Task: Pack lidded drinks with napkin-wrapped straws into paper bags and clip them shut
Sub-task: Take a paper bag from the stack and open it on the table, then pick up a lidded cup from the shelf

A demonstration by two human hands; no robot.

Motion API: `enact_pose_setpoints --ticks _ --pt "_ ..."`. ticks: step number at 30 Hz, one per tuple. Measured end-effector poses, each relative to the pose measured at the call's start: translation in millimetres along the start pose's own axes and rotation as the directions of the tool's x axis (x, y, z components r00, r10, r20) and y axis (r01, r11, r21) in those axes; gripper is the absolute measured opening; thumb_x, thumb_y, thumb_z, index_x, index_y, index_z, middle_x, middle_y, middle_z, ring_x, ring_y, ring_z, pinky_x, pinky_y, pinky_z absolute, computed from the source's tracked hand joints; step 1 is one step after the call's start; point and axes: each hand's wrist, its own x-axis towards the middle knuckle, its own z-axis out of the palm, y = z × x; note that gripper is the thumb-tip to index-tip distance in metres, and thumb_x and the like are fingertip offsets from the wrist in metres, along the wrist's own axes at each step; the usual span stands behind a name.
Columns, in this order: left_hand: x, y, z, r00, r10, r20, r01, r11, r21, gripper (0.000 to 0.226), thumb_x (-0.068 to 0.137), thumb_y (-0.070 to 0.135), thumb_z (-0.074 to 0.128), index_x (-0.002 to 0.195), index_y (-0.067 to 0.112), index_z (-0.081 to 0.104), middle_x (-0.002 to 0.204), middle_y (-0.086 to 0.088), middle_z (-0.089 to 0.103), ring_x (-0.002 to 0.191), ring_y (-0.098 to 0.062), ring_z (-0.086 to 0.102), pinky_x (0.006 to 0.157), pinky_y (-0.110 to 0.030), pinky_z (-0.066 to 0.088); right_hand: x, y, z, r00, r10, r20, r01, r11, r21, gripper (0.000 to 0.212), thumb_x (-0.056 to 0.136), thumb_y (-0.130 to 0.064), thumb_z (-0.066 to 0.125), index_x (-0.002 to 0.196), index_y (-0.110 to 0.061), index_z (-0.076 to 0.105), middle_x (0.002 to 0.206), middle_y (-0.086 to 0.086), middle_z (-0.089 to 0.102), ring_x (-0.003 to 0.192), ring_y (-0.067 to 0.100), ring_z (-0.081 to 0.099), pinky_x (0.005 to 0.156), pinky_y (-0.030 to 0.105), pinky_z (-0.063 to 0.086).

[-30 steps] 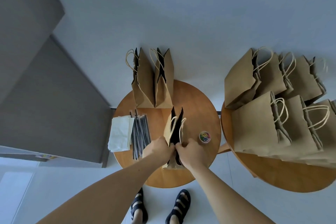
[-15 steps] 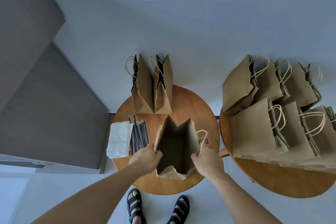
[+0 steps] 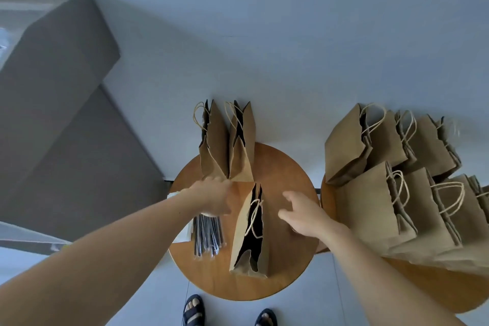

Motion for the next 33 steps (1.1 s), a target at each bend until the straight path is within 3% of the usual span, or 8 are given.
enact_pose_setpoints --ticks 4,12,18,26,29,33 --pt "-9.0 2.2 -60.4 0.969 0.025 -0.244 0.005 0.992 0.122 0.064 0.086 0.046 0.057 0.142 0.022 0.038 0.146 -0.003 0.042 0.137 -0.026 0.035 0.108 -0.047 0.034 13.4 -54.2 -42.3 0.983 -0.146 -0.11 0.128 0.979 -0.156 0.06 0.097 -0.042 0.049 0.151 -0.022 0.031 0.158 0.0 0.03 0.142 0.023 0.034 0.113 0.043 0.036" --pt "-94.1 -57.2 -169.1 0.876 -0.094 -0.472 0.171 0.978 0.122 0.067 0.091 0.047 0.052 0.15 0.022 0.031 0.153 -0.002 0.036 0.14 -0.025 0.033 0.11 -0.044 0.033 22.2 -215.1 -97.8 0.882 -0.448 -0.146 0.384 0.862 -0.33 0.062 0.094 -0.046 0.053 0.147 -0.018 0.038 0.145 0.005 0.044 0.129 0.026 0.045 0.102 0.041 0.041" --pt "-174.9 -141.1 -205.3 0.792 -0.239 -0.562 0.305 0.952 0.024 0.068 0.09 0.046 0.054 0.15 0.023 0.031 0.152 -0.002 0.037 0.141 -0.025 0.031 0.111 -0.043 0.033 7.5 -335.7 -93.1 0.811 -0.574 -0.115 0.478 0.763 -0.435 0.062 0.092 -0.046 0.056 0.145 -0.017 0.041 0.149 0.006 0.042 0.135 0.025 0.042 0.106 0.039 0.036" --pt "-275.7 -303.5 -210.2 0.669 -0.376 -0.641 0.404 0.908 -0.111 0.065 0.091 0.042 0.056 0.149 0.026 0.033 0.155 0.0 0.034 0.142 -0.025 0.03 0.107 -0.044 0.035 -15.6 -496.4 -21.6 0.647 -0.759 -0.075 0.665 0.61 -0.431 0.063 0.091 -0.048 0.058 0.146 -0.022 0.04 0.15 -0.002 0.04 0.135 0.018 0.042 0.106 0.035 0.037" --pt "-312.7 -368.0 -200.9 0.628 -0.454 -0.632 0.468 0.869 -0.159 0.065 0.091 0.041 0.056 0.149 0.026 0.033 0.154 0.001 0.035 0.143 -0.024 0.029 0.108 -0.043 0.036 -20.0 -549.6 15.1 0.592 -0.806 0.0 0.733 0.538 -0.417 0.064 0.091 -0.049 0.058 0.146 -0.024 0.038 0.151 -0.006 0.038 0.135 0.016 0.04 0.099 0.028 0.033" --pt "-349.3 -427.7 -175.9 0.607 -0.54 -0.583 0.512 0.827 -0.233 0.066 0.089 0.043 0.059 0.148 0.028 0.034 0.151 0.002 0.038 0.14 -0.023 0.032 0.105 -0.041 0.036 -26.8 -608.2 62.8 0.557 -0.823 0.114 0.779 0.469 -0.416 0.065 0.09 -0.053 0.057 0.146 -0.026 0.038 0.151 -0.005 0.037 0.135 0.018 0.04 0.099 0.031 0.035"
